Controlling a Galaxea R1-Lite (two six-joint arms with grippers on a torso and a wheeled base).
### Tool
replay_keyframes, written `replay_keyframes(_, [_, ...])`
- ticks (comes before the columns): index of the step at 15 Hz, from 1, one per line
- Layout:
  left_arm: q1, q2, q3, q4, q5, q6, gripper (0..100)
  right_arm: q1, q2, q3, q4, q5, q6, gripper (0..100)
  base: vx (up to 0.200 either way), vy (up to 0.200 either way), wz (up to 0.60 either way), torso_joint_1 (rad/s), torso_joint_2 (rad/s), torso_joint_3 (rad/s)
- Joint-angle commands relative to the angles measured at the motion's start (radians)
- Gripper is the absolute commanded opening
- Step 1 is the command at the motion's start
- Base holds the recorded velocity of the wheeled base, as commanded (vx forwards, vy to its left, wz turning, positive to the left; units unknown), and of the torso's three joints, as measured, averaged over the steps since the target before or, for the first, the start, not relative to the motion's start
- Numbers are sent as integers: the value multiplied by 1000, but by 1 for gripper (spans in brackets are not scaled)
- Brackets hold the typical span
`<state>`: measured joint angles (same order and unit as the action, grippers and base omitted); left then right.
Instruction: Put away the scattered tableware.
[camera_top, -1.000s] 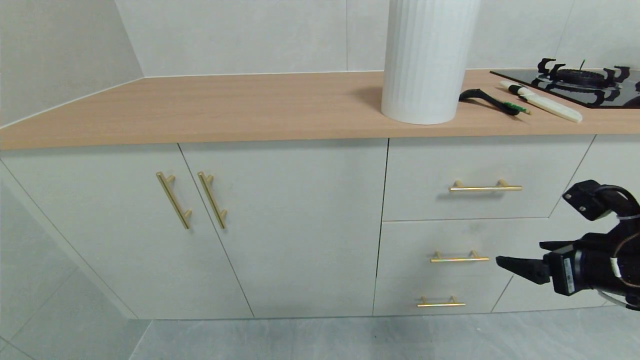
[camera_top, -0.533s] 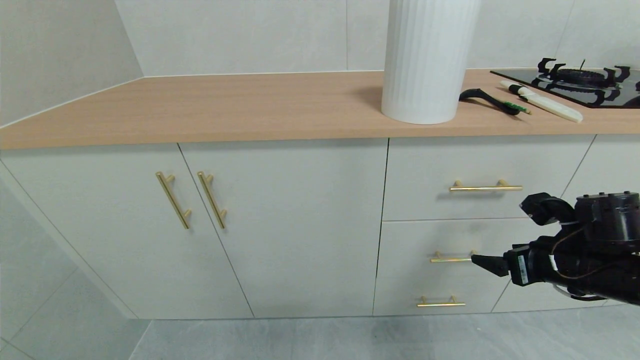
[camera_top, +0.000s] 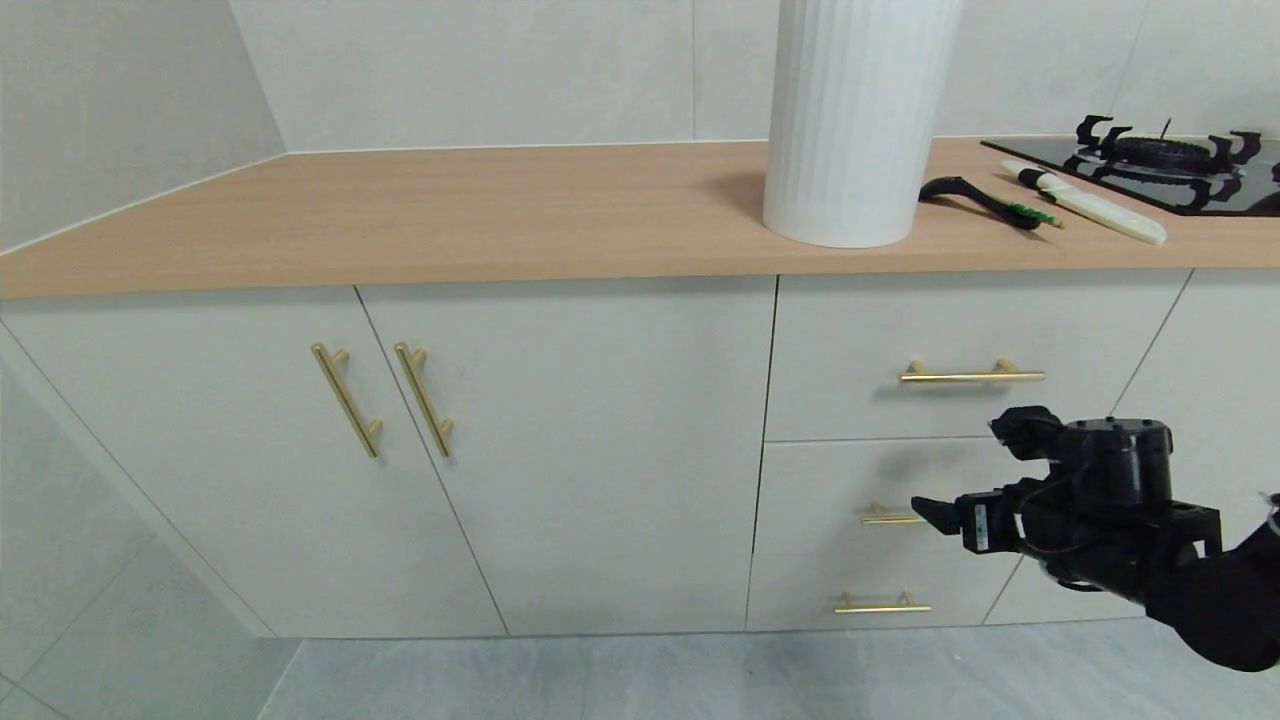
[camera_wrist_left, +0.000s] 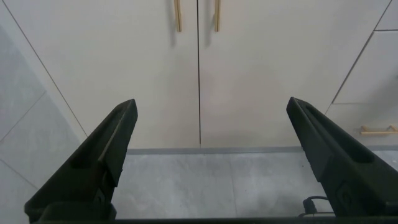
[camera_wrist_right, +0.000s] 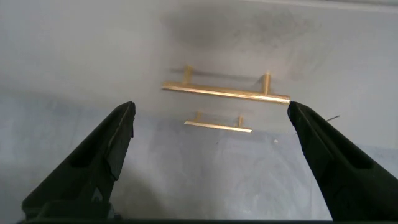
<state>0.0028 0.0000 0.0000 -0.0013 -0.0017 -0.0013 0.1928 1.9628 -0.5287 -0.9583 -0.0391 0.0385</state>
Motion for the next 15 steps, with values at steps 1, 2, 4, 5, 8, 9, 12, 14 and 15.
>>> replay_keyframes(1, [0, 2, 0, 0, 0, 0, 100, 1, 130, -2, -71, -28, 8, 100, 0, 0, 0, 0, 0, 0])
replay_keyframes(2, [-1, 2, 0, 0, 0, 0, 100, 1, 159, -4, -111, -36, 20, 100, 0, 0, 0, 0, 0, 0])
replay_keyframes(4, [0, 2, 0, 0, 0, 0, 100, 1, 222, -10, -204, -67, 27, 100, 0, 0, 0, 0, 0, 0])
replay_keyframes(5, [0, 2, 0, 0, 0, 0, 100, 1, 237, -11, -227, -74, 27, 100, 0, 0, 0, 0, 0, 0])
replay_keyframes(8, [0, 2, 0, 0, 0, 0, 100, 1, 312, -53, -296, -125, 27, 100, 0, 0, 0, 0, 0, 0])
replay_keyframes(9, [0, 2, 0, 0, 0, 0, 100, -1, 327, -60, -301, -134, 27, 100, 0, 0, 0, 0, 0, 0])
replay_keyframes(12, [0, 2, 0, 0, 0, 0, 100, -9, 364, -91, -316, -136, 49, 100, 0, 0, 0, 0, 0, 0])
replay_keyframes(14, [0, 2, 0, 0, 0, 0, 100, -12, 384, -122, -316, -142, 83, 100, 0, 0, 0, 0, 0, 0])
replay_keyframes(15, [0, 2, 0, 0, 0, 0, 100, -16, 393, -134, -316, -151, 89, 100, 0, 0, 0, 0, 0, 0])
